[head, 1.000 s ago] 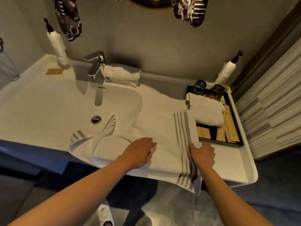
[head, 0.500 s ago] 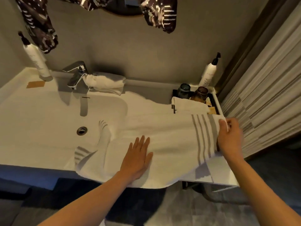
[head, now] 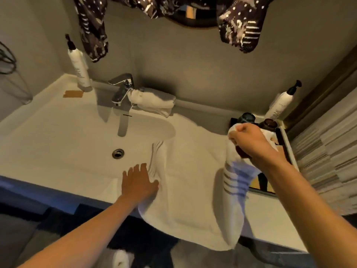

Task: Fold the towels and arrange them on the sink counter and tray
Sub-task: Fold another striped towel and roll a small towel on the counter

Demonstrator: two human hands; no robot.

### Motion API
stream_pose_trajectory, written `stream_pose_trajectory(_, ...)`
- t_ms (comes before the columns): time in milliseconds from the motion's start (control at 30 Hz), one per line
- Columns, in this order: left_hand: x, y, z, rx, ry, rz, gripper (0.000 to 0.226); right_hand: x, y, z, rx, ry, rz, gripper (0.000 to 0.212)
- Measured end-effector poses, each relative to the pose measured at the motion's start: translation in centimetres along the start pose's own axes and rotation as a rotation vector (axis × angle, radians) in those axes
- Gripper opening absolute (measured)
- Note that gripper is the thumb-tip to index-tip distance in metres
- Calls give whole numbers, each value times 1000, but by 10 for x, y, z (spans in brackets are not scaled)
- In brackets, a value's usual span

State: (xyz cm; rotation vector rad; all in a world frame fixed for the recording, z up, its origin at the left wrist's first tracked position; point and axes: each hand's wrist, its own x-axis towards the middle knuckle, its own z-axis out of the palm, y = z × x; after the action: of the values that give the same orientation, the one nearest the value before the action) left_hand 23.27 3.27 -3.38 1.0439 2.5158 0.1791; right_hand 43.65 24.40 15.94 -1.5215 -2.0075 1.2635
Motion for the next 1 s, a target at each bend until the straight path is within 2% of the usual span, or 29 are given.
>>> stream_pose_trajectory(67,-7,-23,-13,101,-219,11,63,4,-27,56,33,-70,-83,23)
stream_pose_trajectory(100,-11,-32,-16,99,-230,43,48,6,-40,91,45,-98,-105,25)
stream_pose_trajectory(167,-19,-37,-19,-46,-111,46,14,0,-54,153,96,-234,-52,19)
stream_pose_trajectory(200,-17,-49,-21,-204,-40,-38,5,-2,-59,190,177,-374,26,17)
stream_pose_trajectory(233,-18,-47,-25,-417,6,-148,6,-8,-54,206,215,-496,84,19)
stream_pose_trajectory(267,-13,-55,-30,-617,29,-274,8,-9,-45,223,161,-557,57,23)
stream_pose_trajectory(300,-7,-65,-36,-792,26,-395,14,-9,-34,232,-16,-529,-55,26)
stream_pose_trajectory(367,6,-84,-44,-956,1,-536,27,-4,-5,232,-458,-324,-253,35)
stream_pose_trajectory(400,12,-92,-46,-921,-18,-537,31,-2,8,230,-587,-282,-247,42)
stream_pose_trajectory(433,18,-100,-49,-840,-47,-504,35,0,19,230,-657,-316,-187,51)
stream_pose_trajectory(500,28,-106,-51,-684,-126,-430,50,-2,35,234,-760,-469,-86,63)
stream_pose_trajectory(533,30,-105,-55,-684,-191,-417,62,-3,39,239,-787,-501,-63,66)
stream_pose_trajectory(600,34,-104,-56,-753,-289,-441,79,-4,42,251,-733,-477,-40,65)
stream_pose_trajectory(700,34,-101,-53,-715,-305,-392,71,-7,42,272,-757,-459,-119,54)
stream_pose_trajectory(733,33,-102,-54,-730,-303,-394,60,-9,39,277,-745,-468,-135,43)
stream_pose_trajectory(800,31,-108,-53,-934,-328,-426,36,-10,30,280,-597,-459,-89,23)
stream_pose_trajectory(867,26,-116,-55,-1155,-401,-514,17,-12,13,274,-318,-285,-33,17)
stream_pose_trajectory(933,22,-128,-56,-1292,-421,-568,19,-30,-12,273,32,-62,-35,14)
stream_pose_trajectory(967,21,-134,-55,-1350,-425,-583,28,-42,-22,276,148,-47,-59,21)
stream_pose_trajectory(1000,19,-139,-55,-1388,-424,-595,40,-57,-29,283,211,-117,-100,26)
